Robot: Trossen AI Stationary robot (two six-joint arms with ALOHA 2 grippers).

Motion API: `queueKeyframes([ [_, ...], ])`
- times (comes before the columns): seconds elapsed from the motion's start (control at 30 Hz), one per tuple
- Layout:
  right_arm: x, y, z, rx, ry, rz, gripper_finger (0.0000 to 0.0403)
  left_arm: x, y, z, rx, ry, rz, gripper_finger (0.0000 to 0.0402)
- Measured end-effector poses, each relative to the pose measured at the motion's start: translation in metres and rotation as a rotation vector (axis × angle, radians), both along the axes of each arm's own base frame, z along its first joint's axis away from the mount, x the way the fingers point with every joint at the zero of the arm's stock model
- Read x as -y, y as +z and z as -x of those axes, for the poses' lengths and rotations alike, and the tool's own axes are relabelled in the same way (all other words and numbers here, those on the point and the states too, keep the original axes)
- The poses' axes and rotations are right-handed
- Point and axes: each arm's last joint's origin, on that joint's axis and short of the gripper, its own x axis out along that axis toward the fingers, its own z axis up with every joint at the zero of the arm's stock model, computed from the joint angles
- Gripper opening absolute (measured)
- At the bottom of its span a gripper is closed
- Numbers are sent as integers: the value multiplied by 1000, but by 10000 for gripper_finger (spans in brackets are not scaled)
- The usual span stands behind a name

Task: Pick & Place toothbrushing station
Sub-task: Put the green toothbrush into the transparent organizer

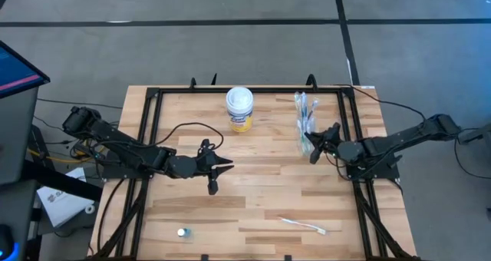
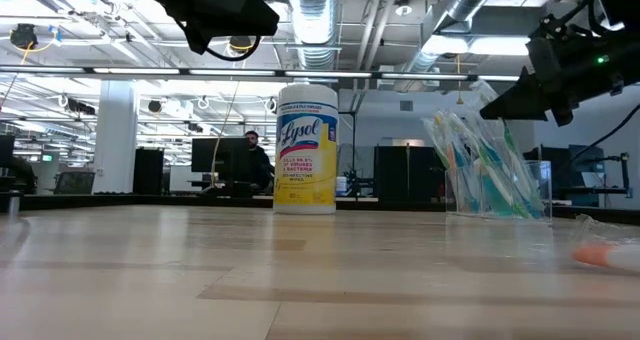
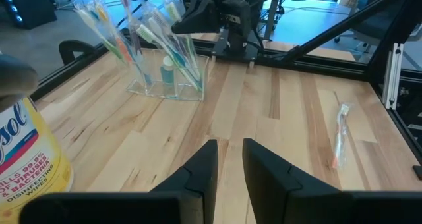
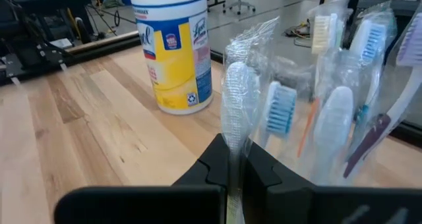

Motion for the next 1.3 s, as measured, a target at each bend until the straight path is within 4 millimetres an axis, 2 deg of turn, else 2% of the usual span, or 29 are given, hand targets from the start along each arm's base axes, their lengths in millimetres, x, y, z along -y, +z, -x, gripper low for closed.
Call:
queueKeyframes([
  [0.5,-2,-9,-7,-45,-15,-12,12,0,0,0,1,4,-1,67],
  [0.97,-2,-9,-9,-49,-5,8,51,0,0,0,-1,3,-1,67],
  [1.3,0,4,-2,-3,14,61,90,0,0,0,-2,3,-2,67],
])
